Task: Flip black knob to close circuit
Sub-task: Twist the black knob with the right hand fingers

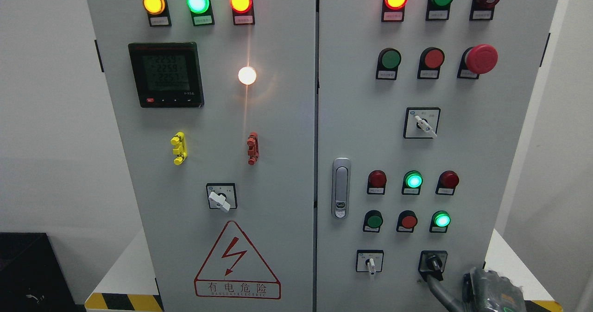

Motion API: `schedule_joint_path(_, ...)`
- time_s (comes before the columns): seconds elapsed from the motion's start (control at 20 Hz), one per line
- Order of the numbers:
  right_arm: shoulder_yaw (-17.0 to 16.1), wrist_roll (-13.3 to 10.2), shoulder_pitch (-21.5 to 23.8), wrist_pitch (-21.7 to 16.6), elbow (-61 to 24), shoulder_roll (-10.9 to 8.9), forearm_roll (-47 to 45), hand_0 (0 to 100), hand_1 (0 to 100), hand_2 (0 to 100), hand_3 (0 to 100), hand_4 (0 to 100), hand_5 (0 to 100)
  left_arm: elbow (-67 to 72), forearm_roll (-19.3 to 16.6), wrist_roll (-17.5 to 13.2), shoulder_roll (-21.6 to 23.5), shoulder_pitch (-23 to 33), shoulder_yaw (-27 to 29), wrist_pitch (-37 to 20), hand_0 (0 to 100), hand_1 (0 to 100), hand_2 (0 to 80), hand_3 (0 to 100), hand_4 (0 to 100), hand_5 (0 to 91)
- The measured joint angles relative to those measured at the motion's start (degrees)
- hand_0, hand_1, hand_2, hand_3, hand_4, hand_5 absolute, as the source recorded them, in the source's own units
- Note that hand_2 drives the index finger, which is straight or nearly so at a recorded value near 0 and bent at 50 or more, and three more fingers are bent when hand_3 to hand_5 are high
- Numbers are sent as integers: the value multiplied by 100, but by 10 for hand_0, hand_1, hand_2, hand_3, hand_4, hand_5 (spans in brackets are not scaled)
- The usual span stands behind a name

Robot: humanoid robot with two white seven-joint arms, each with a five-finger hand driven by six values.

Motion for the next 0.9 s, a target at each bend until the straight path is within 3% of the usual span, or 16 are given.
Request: schedule_joint_path(0.9,-85,14,-23,2,-74,0,-63,0,30,854,1000,899,997,0,0,0,0,0,0,0,120,556,0,0,0,0)
